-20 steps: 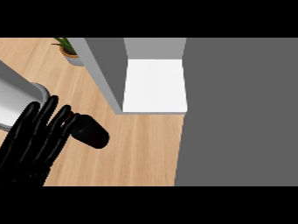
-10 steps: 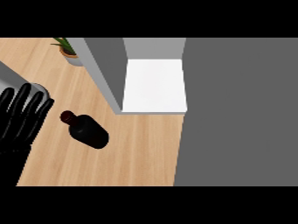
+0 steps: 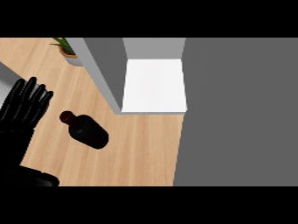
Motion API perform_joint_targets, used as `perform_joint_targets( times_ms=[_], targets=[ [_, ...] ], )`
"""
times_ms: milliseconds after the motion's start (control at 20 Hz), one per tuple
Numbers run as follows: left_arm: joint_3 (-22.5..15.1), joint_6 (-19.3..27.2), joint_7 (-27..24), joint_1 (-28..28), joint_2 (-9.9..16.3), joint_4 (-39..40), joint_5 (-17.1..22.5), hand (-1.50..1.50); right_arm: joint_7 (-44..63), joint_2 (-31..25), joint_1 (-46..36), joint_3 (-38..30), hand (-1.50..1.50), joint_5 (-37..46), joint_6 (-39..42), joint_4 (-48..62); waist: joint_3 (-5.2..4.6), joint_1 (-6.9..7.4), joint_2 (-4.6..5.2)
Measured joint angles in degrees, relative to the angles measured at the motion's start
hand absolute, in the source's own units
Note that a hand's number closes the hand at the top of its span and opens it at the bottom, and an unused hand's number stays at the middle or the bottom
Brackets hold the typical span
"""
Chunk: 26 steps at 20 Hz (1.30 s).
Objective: Pick up the wine, place it into the cabinet and close the cabinet
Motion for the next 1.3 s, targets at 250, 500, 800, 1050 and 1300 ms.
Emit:
perform_joint_targets(
  times_ms=[250,500,800,1050,1300],
  targets=[
    [0.8,-3.04,-5.31,-0.44,0.08,8.77,-2.81,-1.5,-1.32,0.87,1.41,0.33,-1.5,0.36,0.34,0.02,0.0,-0.04,0.0],
    [1.8,-5.95,-9.65,-3.1,0.69,18.75,-4.38,-1.5,-1.65,1.45,2.55,1.45,-1.5,0.93,0.39,-0.29,-0.01,-0.13,0.01],
    [2.53,-9.3,-19.69,-5.65,1.06,33.72,-9.04,-1.5,-0.05,1.39,0.34,1.12,-1.5,1.27,-0.04,-0.34,-0.01,-0.22,0.07],
    [2.89,-11.18,-26.96,-9.03,1.45,45.04,-12.1,-1.5,-0.74,2.22,1.58,3.25,-1.5,2.27,-0.02,-0.6,-0.02,-0.24,0.05],
    [2.96,-13.45,-34.55,-10.54,2.1,54.78,-14.87,-1.5,-1.93,1.72,2.24,1.42,-1.5,1.75,1.42,-0.43,-0.01,-0.22,0.07]
  ],
)
